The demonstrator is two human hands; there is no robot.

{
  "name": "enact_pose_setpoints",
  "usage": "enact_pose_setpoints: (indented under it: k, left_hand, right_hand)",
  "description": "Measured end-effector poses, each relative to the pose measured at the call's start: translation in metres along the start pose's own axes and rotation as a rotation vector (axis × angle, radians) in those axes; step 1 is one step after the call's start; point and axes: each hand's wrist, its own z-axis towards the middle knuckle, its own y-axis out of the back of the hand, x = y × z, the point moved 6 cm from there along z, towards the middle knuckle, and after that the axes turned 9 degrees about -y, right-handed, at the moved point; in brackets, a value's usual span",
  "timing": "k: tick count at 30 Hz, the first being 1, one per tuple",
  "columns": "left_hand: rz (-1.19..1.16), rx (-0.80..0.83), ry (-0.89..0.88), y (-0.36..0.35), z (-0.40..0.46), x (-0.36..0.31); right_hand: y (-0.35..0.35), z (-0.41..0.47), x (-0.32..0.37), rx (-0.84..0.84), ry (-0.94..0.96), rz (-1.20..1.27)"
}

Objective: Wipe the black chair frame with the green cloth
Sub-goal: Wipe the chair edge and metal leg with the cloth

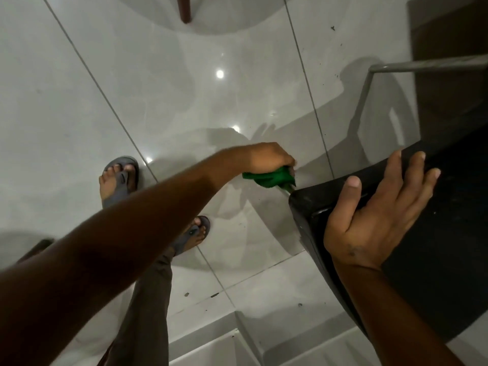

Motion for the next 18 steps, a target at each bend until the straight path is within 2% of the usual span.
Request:
enact_pose_setpoints:
  k: [3, 6, 10, 13, 15, 18]
  left_hand:
    - [-0.254, -0.324, -0.013, -0.004, 0.0, 0.027]
    - [-0.624, -0.566, 0.152, -0.002, 0.008, 0.055]
    - [-0.881, -0.619, 0.218, -0.018, 0.029, 0.051]
    - [-1.05, -0.646, 0.234, -0.049, 0.013, 0.047]
    - [-1.14, -0.719, 0.113, -0.061, -0.027, 0.062]
    - [-1.208, -0.71, -0.086, -0.1, -0.049, 0.049]
  right_hand:
    - [0.0, 0.0, 0.002, 0.003, 0.004, -0.004]
    - [0.003, 0.001, 0.002, 0.004, 0.0, 0.008]
    - [0.016, 0.011, -0.013, -0.02, -0.004, -0.022]
    - [0.011, 0.013, -0.016, -0.015, -0.016, -0.054]
    - [0.001, -0.001, 0.005, 0.016, -0.016, 0.007]
    - [-0.004, -0.005, 0.001, 0.037, -0.03, -0.008]
